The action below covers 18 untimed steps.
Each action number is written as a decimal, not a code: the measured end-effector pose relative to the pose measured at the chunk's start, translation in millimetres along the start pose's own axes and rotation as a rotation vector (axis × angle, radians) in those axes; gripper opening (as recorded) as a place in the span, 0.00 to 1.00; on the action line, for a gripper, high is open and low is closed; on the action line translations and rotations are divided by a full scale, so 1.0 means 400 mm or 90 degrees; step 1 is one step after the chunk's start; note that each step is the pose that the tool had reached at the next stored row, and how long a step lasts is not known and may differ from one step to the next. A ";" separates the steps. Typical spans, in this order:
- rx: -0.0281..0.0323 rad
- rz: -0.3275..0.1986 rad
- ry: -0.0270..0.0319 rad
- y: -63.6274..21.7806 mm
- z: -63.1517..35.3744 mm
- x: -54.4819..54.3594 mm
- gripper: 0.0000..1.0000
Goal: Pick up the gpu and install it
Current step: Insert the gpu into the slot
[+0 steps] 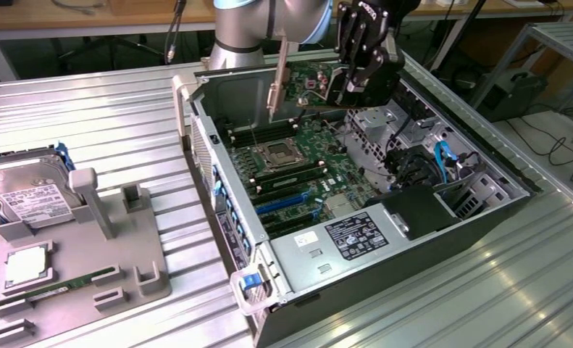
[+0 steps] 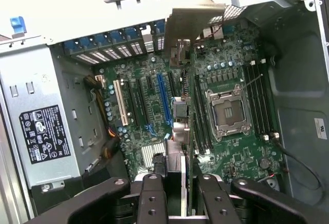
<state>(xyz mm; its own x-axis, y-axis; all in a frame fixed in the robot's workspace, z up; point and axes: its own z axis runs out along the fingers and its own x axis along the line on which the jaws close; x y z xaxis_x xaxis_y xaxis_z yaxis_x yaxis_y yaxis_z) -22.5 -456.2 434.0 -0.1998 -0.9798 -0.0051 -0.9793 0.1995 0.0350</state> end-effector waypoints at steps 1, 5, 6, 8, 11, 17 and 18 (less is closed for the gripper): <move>0.0000 -0.005 0.0001 0.000 0.000 0.000 0.28; -0.0002 -0.026 0.0009 0.000 0.000 0.000 0.28; -0.0002 -0.030 0.0010 0.000 0.000 0.000 0.28; -0.0002 -0.040 0.0014 0.000 0.000 0.000 0.28; -0.0003 -0.056 0.0020 0.000 0.000 0.000 0.28; -0.0004 -0.083 0.0029 0.000 0.000 0.000 0.28; -0.0005 -0.087 0.0030 0.000 0.000 0.000 0.28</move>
<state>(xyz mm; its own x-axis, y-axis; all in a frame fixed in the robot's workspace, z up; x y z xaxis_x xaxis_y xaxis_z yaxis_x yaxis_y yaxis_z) -22.5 -456.2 433.8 -0.0640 -0.9979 -0.0051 -0.9974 0.0637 0.0350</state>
